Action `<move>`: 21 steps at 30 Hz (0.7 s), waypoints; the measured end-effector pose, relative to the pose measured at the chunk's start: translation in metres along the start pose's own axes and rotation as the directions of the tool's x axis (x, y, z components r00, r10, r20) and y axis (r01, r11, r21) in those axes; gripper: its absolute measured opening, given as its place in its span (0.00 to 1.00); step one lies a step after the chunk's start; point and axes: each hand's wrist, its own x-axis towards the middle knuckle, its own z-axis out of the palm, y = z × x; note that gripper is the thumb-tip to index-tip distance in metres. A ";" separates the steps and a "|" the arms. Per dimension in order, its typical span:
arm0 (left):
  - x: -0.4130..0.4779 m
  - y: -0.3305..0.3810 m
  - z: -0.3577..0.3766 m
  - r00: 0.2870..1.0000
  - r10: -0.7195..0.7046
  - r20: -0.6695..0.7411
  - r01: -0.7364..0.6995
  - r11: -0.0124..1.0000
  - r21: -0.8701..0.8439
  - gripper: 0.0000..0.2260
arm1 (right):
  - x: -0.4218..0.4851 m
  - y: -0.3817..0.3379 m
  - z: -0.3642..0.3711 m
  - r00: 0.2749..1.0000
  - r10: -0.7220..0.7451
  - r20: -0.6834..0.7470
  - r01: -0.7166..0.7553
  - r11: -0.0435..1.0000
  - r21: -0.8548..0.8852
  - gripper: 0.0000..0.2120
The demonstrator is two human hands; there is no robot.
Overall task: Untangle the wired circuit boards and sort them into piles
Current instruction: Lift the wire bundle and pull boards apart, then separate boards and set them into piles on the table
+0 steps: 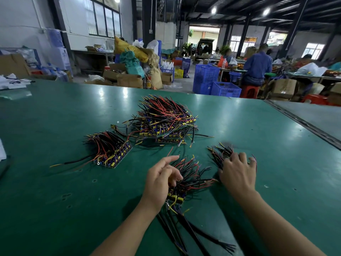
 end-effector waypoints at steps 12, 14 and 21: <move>-0.002 -0.010 -0.007 0.971 0.184 -0.150 -0.059 0.799 0.598 0.10 | 0.020 0.013 0.022 0.993 0.003 0.120 -0.011 0.998 0.068 0.20; 0.000 -0.011 -0.009 0.964 0.197 -0.178 -0.028 0.741 0.671 0.09 | 0.026 0.017 0.028 0.993 0.040 0.112 -0.049 0.996 0.077 0.19; 0.000 -0.015 -0.017 0.962 -0.036 -0.271 0.260 0.426 0.867 0.17 | 0.039 0.023 0.034 0.991 0.063 0.122 -0.059 0.998 -0.031 0.19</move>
